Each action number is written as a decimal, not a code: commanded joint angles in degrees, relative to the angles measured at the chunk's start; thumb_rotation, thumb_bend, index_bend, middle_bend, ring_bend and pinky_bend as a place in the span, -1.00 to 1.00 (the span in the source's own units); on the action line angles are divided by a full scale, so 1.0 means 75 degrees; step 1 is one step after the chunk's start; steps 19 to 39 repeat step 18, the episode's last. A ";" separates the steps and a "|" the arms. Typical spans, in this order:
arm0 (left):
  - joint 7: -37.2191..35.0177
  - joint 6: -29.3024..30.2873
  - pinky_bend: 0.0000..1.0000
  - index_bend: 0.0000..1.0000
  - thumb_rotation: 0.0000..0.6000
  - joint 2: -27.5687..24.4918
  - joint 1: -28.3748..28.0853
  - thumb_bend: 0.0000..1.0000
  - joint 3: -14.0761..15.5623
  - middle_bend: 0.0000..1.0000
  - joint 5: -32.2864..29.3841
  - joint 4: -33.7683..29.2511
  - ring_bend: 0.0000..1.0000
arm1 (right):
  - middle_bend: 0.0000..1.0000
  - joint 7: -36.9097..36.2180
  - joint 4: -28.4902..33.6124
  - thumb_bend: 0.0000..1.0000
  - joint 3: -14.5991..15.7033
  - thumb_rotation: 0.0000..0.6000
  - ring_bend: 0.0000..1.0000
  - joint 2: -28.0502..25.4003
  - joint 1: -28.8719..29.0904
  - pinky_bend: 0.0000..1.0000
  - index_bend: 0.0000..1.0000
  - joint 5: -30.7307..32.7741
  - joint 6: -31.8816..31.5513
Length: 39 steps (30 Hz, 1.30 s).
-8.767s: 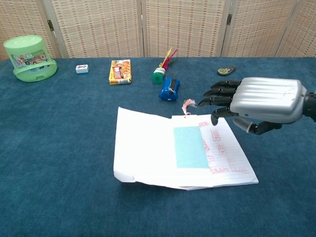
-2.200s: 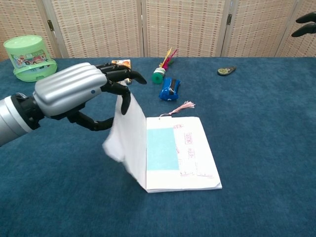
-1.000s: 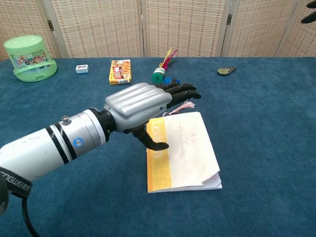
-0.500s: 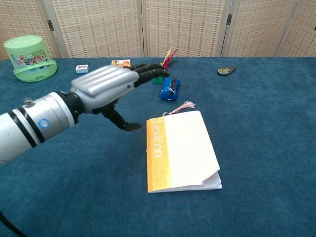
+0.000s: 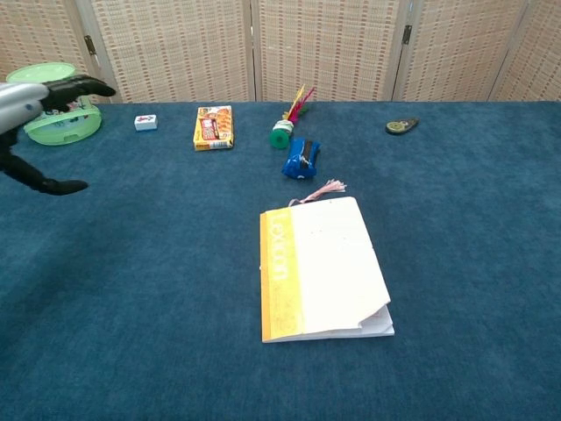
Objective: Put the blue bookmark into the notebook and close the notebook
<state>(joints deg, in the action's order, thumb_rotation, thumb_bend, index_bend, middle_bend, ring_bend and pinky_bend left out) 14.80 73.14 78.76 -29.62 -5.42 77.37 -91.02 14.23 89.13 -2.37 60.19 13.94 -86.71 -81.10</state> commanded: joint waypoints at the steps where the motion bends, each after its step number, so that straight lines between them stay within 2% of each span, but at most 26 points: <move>1: -0.0394 0.0796 -0.66 -0.82 1.00 -0.0409 0.0665 -0.51 0.0300 -0.99 0.0214 -0.0284 -0.91 | -1.00 -0.0066 0.0072 -0.42 0.0117 1.00 -1.00 0.0018 -0.0345 -1.00 -1.00 0.0022 -0.0320; 7: -0.0362 0.1488 -0.66 -0.81 1.00 -0.0883 0.1350 -0.51 0.0616 -0.99 0.0471 -0.0598 -0.91 | -1.00 -0.0244 0.0192 -0.72 0.0307 1.00 -1.00 -0.0014 -0.0716 -1.00 -1.00 -0.0132 -0.0627; 13: -0.0212 0.1980 -0.66 -0.81 1.00 -0.1211 0.2014 -0.51 0.0850 -0.99 0.0434 -0.1093 -0.91 | -1.00 -0.0404 0.0195 -0.59 0.0467 1.00 -1.00 0.0040 -0.1043 -1.00 -1.00 -0.0185 -0.0785; 18: -0.0136 0.2445 -0.66 -0.81 1.00 -0.1240 0.2518 -0.51 0.1030 -0.99 0.0593 -0.1193 -0.91 | -0.99 -0.0509 0.0048 -0.58 0.0475 1.00 -1.00 0.0163 -0.1191 -1.00 -1.00 -0.0280 -0.0937; 39: -0.0136 0.2445 -0.66 -0.81 1.00 -0.1240 0.2518 -0.51 0.1030 -0.99 0.0593 -0.1193 -0.91 | -0.99 -0.0509 0.0048 -0.58 0.0475 1.00 -1.00 0.0163 -0.1191 -1.00 -1.00 -0.0280 -0.0937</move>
